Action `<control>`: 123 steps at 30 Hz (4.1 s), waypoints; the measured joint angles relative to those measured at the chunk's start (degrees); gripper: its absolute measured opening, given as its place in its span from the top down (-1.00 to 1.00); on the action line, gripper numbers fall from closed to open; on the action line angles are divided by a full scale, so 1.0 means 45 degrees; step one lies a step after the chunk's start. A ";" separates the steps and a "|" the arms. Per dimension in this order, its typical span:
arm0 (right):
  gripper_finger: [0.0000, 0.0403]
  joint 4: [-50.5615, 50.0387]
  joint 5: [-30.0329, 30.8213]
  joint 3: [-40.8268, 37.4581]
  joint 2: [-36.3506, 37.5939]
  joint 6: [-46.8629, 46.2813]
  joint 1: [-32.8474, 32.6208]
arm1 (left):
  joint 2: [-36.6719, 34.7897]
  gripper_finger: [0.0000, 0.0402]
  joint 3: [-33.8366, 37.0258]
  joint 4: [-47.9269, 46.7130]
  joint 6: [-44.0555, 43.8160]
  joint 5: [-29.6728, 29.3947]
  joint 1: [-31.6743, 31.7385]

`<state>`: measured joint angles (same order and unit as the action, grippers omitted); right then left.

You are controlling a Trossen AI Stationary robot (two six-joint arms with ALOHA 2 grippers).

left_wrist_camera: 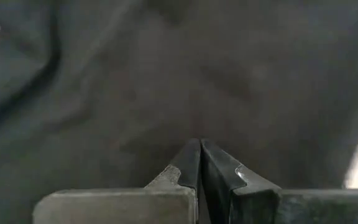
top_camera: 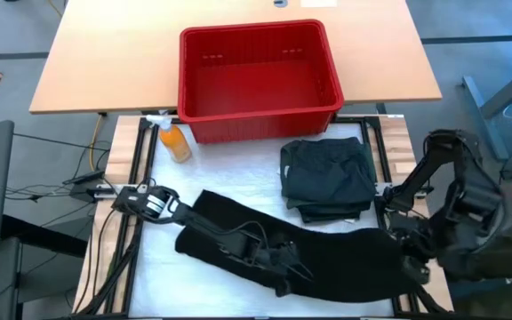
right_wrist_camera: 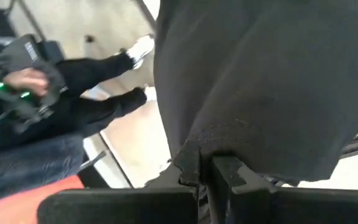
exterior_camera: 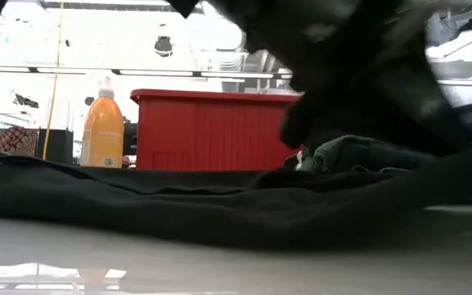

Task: Fold Laundry from Bin
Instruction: Fold the black shirt

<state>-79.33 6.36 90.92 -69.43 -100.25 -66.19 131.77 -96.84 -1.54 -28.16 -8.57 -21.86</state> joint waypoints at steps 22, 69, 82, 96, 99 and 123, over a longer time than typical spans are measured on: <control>0.87 0.2253 0.2002 0.2500 -0.0075 0.6423 0.1962 | 0.4180 1.00 -0.6969 -0.0768 0.1094 0.5055 0.0293; 0.80 0.9133 -0.2533 0.2490 -1.0038 1.0252 1.1971 | -0.8583 1.00 -0.8177 -1.9666 0.1568 -0.5869 -0.1575; 0.11 0.9393 -0.3471 0.2490 -1.0059 0.9351 1.2683 | -0.8520 1.00 -0.7563 -1.9661 0.1976 -0.5837 -0.1569; -0.26 0.4940 -0.1530 0.1739 -0.7402 1.0538 1.0093 | -0.8508 1.00 -0.4092 -1.6951 0.1891 -0.4107 -0.2073; -0.24 0.5580 -0.0617 0.0367 -0.7035 0.8592 0.8360 | -0.8524 1.00 -0.1224 -1.3703 0.2305 -0.3796 -0.2047; 0.94 0.8947 0.3960 -0.6550 -0.7083 0.2035 0.5082 | -0.5649 1.00 0.5828 -0.4445 -0.0152 0.1367 0.0579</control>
<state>-39.07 24.17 61.45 -101.30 -91.10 -43.32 106.34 -70.61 -21.54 -28.84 -2.42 -19.26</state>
